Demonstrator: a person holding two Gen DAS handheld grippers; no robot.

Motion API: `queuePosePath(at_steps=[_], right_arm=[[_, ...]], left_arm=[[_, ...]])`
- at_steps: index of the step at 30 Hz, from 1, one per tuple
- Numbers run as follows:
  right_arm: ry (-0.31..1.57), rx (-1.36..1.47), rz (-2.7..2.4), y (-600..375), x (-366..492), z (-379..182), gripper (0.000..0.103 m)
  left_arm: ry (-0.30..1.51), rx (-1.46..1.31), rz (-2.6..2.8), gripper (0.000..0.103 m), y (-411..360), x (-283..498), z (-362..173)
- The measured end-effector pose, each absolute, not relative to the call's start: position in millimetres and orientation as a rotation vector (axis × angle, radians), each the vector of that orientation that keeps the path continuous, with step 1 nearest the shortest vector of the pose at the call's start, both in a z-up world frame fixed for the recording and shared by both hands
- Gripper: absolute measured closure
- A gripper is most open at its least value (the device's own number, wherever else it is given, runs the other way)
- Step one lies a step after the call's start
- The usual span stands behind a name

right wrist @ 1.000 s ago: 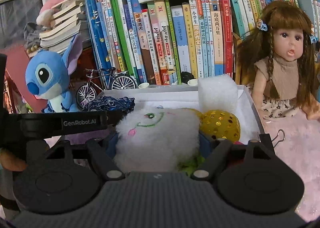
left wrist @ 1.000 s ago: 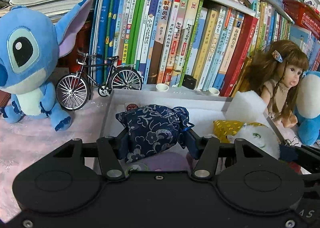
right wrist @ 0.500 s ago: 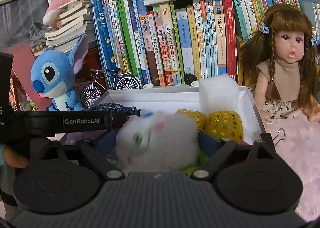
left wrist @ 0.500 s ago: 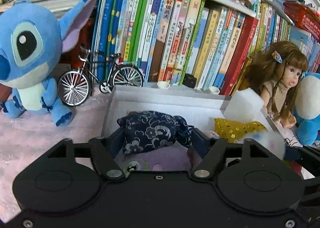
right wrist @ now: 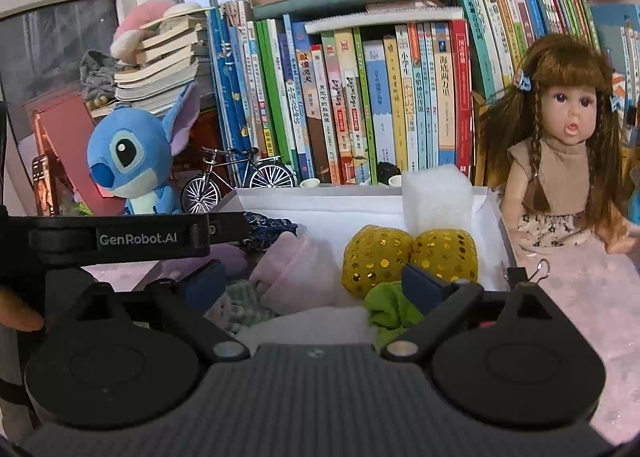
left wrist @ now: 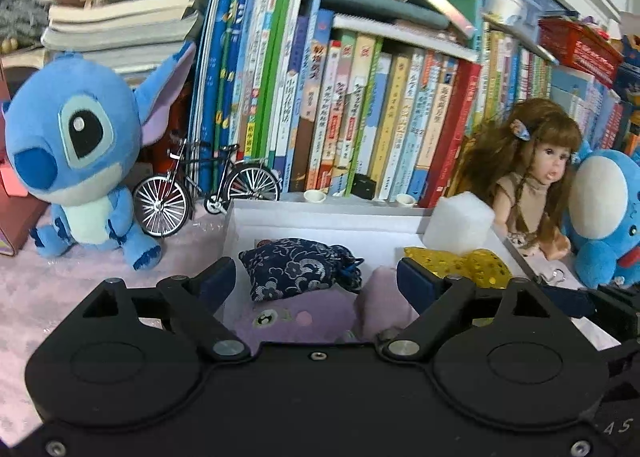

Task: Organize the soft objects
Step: 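Open the left tool to drop the pouch while the right tool releases the plush in the box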

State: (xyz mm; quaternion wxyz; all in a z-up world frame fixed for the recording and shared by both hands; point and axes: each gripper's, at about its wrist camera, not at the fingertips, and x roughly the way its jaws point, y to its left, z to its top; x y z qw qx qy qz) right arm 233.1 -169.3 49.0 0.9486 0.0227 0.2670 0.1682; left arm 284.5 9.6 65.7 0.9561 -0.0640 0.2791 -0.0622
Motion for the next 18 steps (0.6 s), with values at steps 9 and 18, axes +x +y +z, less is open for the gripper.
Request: queuePosePath(at_steps=[9, 18], right_arm=[[0.499, 0.021, 0.359, -179, 210, 63, 0.003], [0.437, 0.007, 0.339, -203, 178, 77, 0.002]], left_arm=[[0.529, -0.092, -0.165, 0.015, 4, 252, 81], [0.503, -0.084, -0.175, 0.014, 15, 213, 90]])
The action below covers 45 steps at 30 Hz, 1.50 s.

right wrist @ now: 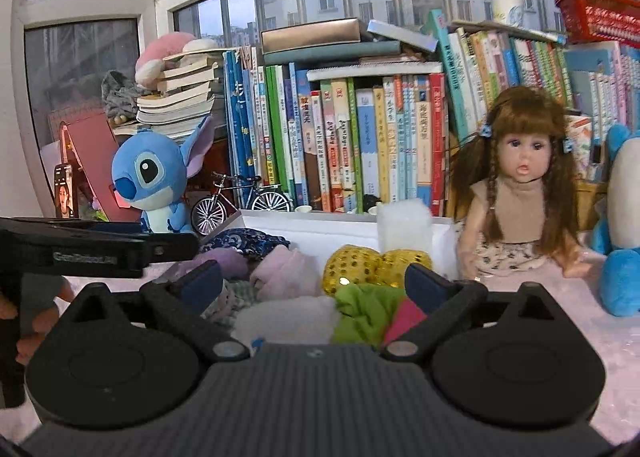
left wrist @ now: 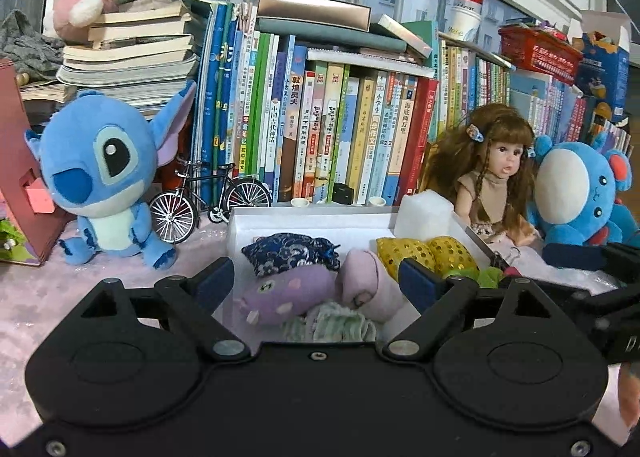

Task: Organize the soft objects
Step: 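Open the left tool to drop the pouch while the right tool releases the plush in the box, then move the left tool to the crumpled white tissue while the right tool approaches the printed tag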

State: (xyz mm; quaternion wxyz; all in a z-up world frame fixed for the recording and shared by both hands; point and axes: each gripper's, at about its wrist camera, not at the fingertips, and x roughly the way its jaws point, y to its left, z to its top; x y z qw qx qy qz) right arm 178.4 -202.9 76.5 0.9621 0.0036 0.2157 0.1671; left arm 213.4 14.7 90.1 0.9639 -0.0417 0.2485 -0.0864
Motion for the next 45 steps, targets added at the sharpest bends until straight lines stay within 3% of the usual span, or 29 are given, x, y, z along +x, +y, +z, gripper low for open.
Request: queuePosePath(at_steps=[22, 38, 45], right_arm=[[0.429, -0.049, 0.232, -234, 105, 42, 0.0], [0.477, -0.042, 0.172, -251, 80, 17, 0.0], [0.488, -0.053, 0.148, -254, 74, 12, 0.0]], left_arm=[[0.516, -0.056, -0.189, 0.014, 35, 114, 45], [0.588, -0.107, -0.211, 0.014, 57, 87, 23], [0.577, -0.097, -0.173, 0.021, 62, 79, 21]])
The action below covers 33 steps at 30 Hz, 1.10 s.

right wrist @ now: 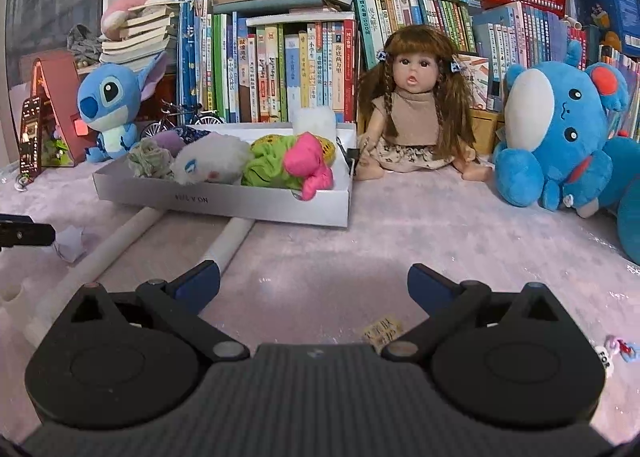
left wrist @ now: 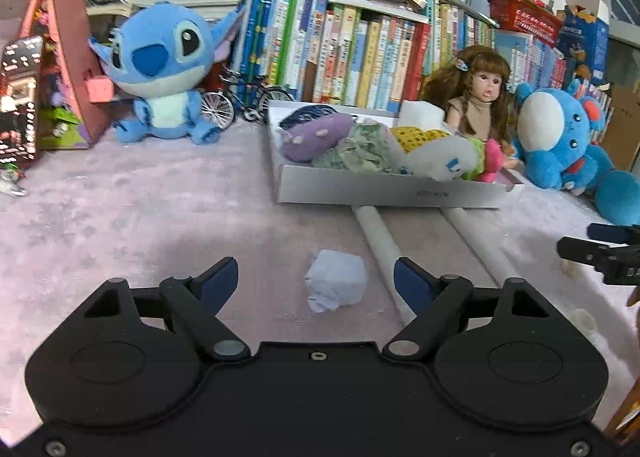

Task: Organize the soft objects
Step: 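Move the left tool to the crumpled white tissue while the right tool approaches the printed tag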

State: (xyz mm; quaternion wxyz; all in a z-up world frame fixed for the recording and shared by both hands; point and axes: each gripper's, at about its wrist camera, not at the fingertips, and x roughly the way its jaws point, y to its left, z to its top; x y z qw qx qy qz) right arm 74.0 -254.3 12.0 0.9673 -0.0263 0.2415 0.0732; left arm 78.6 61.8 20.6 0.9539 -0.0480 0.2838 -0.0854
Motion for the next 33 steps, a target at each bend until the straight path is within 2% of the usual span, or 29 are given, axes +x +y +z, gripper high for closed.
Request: queuePosePath(at_steps=[24, 33], right_arm=[[0.556, -0.001, 0.071, -265, 71, -7, 0.0], [0.573, 0.016, 0.065, -267, 70, -13, 0.011]], left_arm=[[0.616, -0.154, -0.2, 0.041, 62, 78, 12], [0.634, -0.148, -0.197, 0.049, 51, 91, 8]])
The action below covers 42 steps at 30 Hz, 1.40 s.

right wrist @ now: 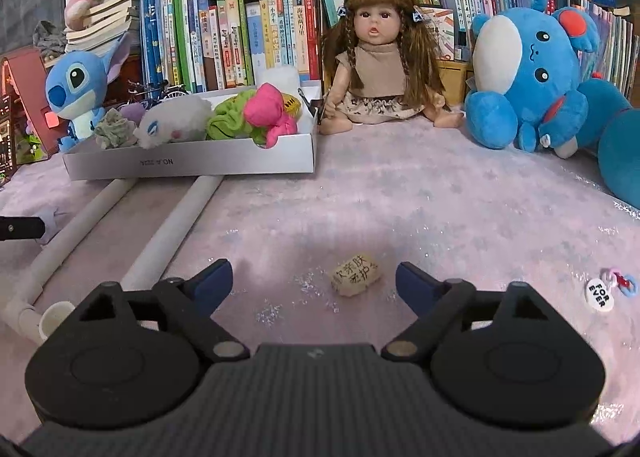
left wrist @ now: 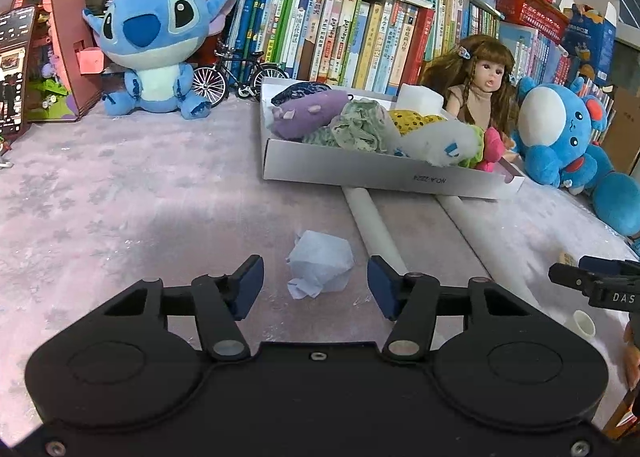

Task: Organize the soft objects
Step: 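Move the left tool to the crumpled white tissue while the right tool approaches the printed tag, then close the left tool on the tissue while the right tool closes on the printed tag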

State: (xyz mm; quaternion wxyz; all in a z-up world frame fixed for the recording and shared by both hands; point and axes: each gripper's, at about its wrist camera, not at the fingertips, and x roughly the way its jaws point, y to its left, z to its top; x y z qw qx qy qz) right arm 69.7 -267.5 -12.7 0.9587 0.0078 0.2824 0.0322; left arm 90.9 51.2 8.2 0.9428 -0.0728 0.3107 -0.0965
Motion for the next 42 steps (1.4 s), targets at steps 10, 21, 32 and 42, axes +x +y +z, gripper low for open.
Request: queuePosePath(at_steps=[10, 21, 32, 42], right_arm=[[0.576, 0.014, 0.067, -266, 70, -16, 0.038], [0.562, 0.018, 0.068, -267, 70, -12, 0.068], [0.528, 0.009, 0.084, -263, 69, 1, 0.071], [0.508, -0.021, 0.1, -254, 61, 4, 0.081]], left_arm=[[0.664, -0.15, -0.195, 0.061, 45, 99, 3], [0.647, -0.174, -0.19, 0.067, 49, 102, 6], [0.599, -0.177, -0.187, 0.067, 51, 98, 22], [0.563, -0.165, -0.201, 0.067, 47, 93, 32]])
